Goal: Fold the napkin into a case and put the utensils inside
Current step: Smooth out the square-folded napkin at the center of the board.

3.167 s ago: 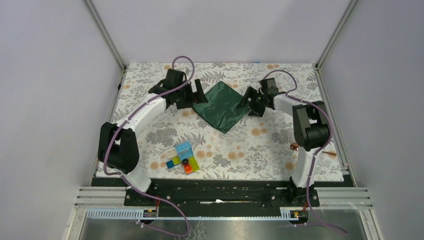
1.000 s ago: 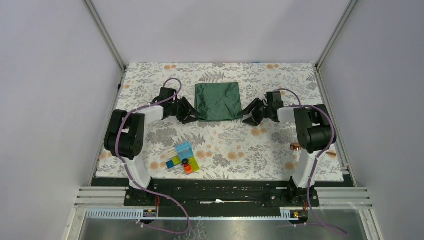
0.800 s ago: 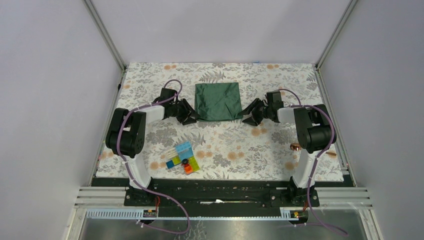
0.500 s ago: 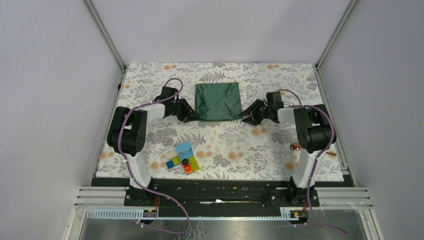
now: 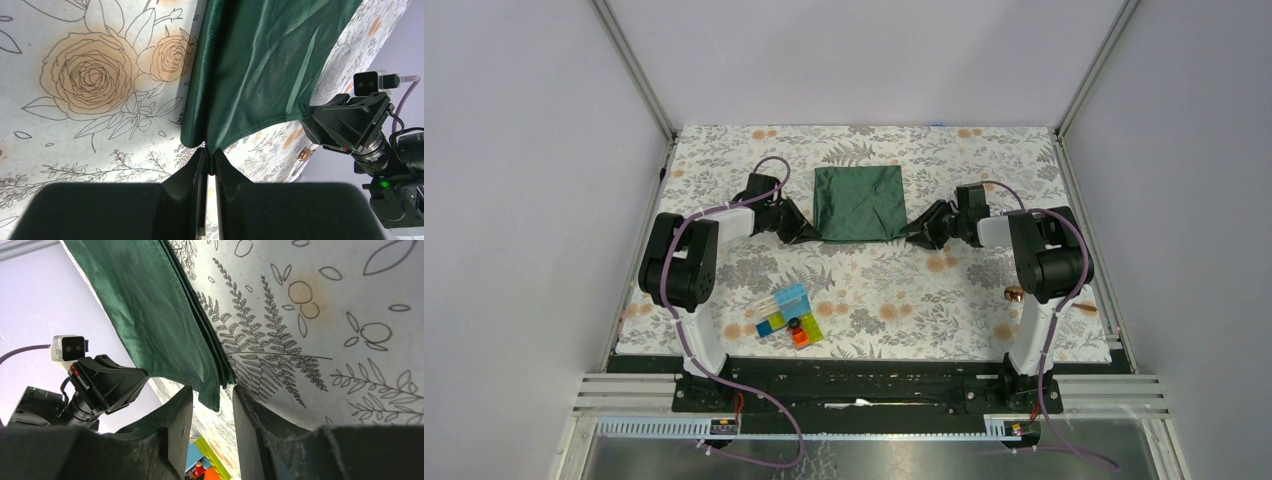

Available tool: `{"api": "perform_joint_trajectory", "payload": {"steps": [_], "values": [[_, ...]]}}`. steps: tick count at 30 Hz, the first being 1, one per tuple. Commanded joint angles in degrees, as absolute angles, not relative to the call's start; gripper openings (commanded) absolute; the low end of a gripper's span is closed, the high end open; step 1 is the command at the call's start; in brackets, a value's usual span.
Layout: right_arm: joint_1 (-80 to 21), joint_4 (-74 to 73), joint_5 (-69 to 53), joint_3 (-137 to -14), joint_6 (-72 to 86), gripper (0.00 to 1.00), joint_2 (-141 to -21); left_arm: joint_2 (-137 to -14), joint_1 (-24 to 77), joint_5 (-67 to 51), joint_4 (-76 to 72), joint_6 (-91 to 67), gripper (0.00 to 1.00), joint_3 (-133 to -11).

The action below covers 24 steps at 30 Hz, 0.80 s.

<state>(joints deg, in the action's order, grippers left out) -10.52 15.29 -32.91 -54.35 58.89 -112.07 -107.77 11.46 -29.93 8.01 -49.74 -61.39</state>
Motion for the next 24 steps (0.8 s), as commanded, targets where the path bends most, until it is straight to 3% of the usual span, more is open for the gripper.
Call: {"api": "perform_joint_trajectory", "payload": {"steps": [1,4,10,24], "values": [[-11.3,16.4,-32.7,-55.5,59.8,0.39,-113.7,-107.5,11.4,-29.4,6.9,-49.0,0.12,-62.2],[-11.3,16.6,-32.5,-55.4,60.1,0.34,-113.8,-107.5,11.2,-29.2,6.8,-48.8,0.08,-61.8],[-11.4,16.9,-32.5,-54.8,60.5,0.34,-113.8,-107.6,10.3,-29.8,6.2,-48.9,0.00,-61.0],[-12.8,18.5,-32.7,-54.7,62.0,0.35,-114.6,-108.0,10.0,-31.6,4.1,-49.8,0.00,-59.9]]}}
